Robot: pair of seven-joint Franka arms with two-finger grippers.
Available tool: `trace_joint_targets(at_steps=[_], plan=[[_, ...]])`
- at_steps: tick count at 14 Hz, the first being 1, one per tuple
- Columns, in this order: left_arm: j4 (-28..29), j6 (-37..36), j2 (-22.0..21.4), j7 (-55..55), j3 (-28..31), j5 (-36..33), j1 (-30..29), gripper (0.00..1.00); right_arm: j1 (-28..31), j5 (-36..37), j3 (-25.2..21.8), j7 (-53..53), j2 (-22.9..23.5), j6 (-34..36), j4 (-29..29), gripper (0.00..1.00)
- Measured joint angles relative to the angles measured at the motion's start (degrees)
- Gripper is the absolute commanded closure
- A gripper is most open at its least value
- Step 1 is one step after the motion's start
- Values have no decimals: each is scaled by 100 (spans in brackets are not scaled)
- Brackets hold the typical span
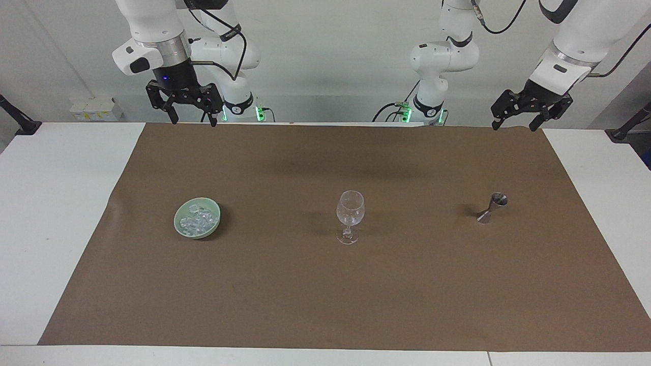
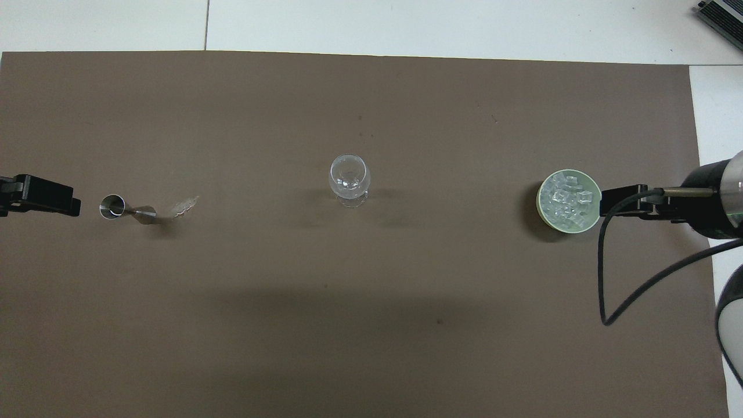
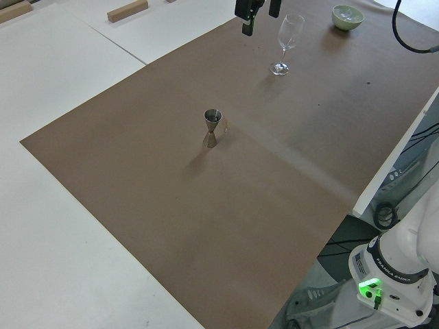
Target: Pour wine and add ice with both arms
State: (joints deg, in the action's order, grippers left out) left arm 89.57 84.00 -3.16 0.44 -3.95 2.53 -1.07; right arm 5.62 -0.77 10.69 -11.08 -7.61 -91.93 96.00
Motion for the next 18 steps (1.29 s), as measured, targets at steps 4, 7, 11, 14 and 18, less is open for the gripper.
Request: trace_joint_targets(at_steps=[4, 7, 11, 14, 18], plan=[[0, 0, 0, 17, 4, 0, -3, 0, 0, 0, 0, 0, 0, 0, 0, 0], [0, 0, 0, 18, 2, 0, -3, 0, 0, 0, 0, 0, 1, 0, 0, 0], [0, 0, 0, 10, 31, 0, -10, 0, 0, 0, 0, 0, 1, 0, 0, 0], [0, 0, 0, -147, 64, 0, -163, 0, 0, 0, 0, 0, 1, 0, 0, 0], [2, -18, 0, -747, 89, 78, -368, 0, 0, 0, 0, 0, 1, 0, 0, 0]])
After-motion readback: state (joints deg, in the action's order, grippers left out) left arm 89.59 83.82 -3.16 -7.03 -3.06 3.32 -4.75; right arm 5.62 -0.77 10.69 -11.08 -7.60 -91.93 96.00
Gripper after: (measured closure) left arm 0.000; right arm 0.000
